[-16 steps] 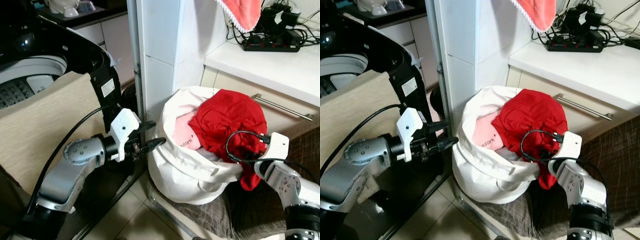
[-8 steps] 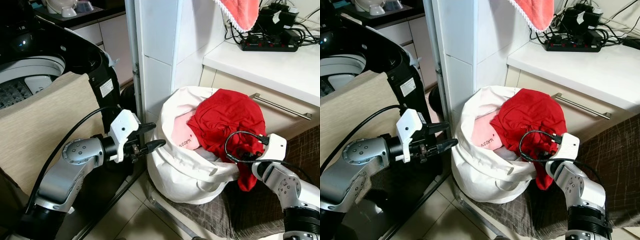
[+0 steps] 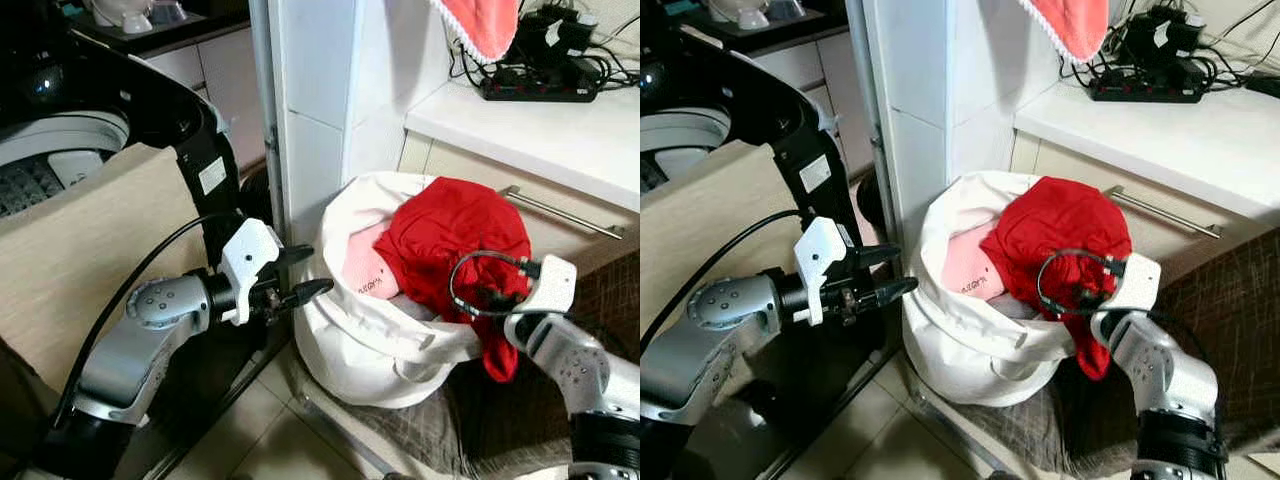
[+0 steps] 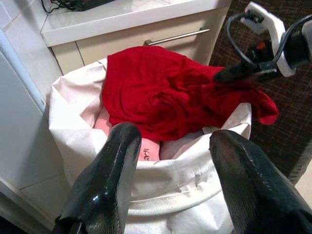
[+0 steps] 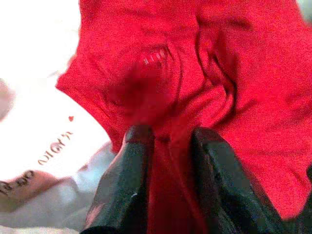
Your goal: Clothes washing
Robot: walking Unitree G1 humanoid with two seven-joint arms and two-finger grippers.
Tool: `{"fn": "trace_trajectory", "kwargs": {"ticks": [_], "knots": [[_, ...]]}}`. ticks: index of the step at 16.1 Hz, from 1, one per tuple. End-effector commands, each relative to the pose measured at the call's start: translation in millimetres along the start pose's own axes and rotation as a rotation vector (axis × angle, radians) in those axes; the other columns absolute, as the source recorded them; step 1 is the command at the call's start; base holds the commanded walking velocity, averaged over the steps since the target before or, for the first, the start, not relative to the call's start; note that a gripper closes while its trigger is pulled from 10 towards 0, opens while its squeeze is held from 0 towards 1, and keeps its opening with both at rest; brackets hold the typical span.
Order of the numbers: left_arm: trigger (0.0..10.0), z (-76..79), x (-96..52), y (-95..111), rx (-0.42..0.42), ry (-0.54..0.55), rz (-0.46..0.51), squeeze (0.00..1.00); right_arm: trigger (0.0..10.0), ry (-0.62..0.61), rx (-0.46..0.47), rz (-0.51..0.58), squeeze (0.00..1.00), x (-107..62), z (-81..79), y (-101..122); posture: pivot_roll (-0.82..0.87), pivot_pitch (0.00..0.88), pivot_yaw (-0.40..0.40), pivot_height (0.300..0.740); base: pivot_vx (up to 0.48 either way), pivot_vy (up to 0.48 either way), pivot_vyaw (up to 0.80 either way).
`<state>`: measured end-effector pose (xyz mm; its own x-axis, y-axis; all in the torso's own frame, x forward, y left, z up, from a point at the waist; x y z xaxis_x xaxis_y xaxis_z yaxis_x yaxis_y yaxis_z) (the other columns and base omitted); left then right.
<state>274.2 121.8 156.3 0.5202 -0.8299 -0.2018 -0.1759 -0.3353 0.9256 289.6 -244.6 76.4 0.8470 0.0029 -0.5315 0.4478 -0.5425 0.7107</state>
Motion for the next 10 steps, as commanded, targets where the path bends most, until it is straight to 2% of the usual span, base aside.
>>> {"fn": "trace_trajectory", "kwargs": {"ticks": [1, 6, 7, 8, 9, 10], "knots": [[10.0, -1.7, 0.9, 6.5, 0.026, 0.001, 0.012, 0.0, 0.0, 0.017, 0.015, 0.018, 0.0, -3.3, -4.5, 5.6, -0.16, 0.012, 0.0, 0.74, 0.0, 0.0, 0.0], [10.0, -1.9, 2.7, 8.3, 0.02, 0.0, 0.027, 0.0, 0.0, 0.119, 0.04, 0.098, 0.0, -14.8, -28.9, 36.0, -0.16, 0.004, 0.0, 0.74, 0.0, 0.0, 0.0], [10.0, -1.8, 3.1, 8.4, 0.019, 0.002, 0.029, 0.0, 0.0, 0.136, 0.013, 0.108, 0.0, -18.2, -33.6, 40.9, -0.16, 0.002, -0.002, 0.74, 0.0, 0.0, 0.0], [10.0, -2.1, 3.4, 8.7, 0.02, 0.004, 0.03, 0.0, 2.9, 0.124, -0.096, 0.117, 0.0, -21.2, -34.3, 45.4, -0.16, 0.0, -0.002, 0.74, 0.0, 0.0, 0.0], [10.0, -2.3, 3.5, 8.8, 0.02, 0.004, 0.03, 0.0, 2.9, 0.112, -0.159, 0.121, 0.0, -22.2, -33.8, 47.0, -0.16, 0.0, -0.002, 0.74, 0.0, 0.0, 0.0], [10.0, -3.1, 3.9, 9.4, 0.021, 0.006, 0.032, 0.0, 10.0, 0.054, -0.368, 0.124, 0.38, -22.9, -28.4, 50.6, -0.16, 0.0, 0.001, 0.74, 0.0, 0.0, 0.0]]}}
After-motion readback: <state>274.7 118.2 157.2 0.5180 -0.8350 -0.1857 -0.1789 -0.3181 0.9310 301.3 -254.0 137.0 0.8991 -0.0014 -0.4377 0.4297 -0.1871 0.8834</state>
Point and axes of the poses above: a point about 5 cm out from each wrist's last joint towards the gripper, its own x axis pointing out of the wrist towards the gripper, its own y axis along the axis of the wrist's last joint, z = x × y, the point moved 1 cm from there along x, pointing out of the wrist towards the gripper, and after that the axes turned 11 degrees about x, right-handed, at the moved point
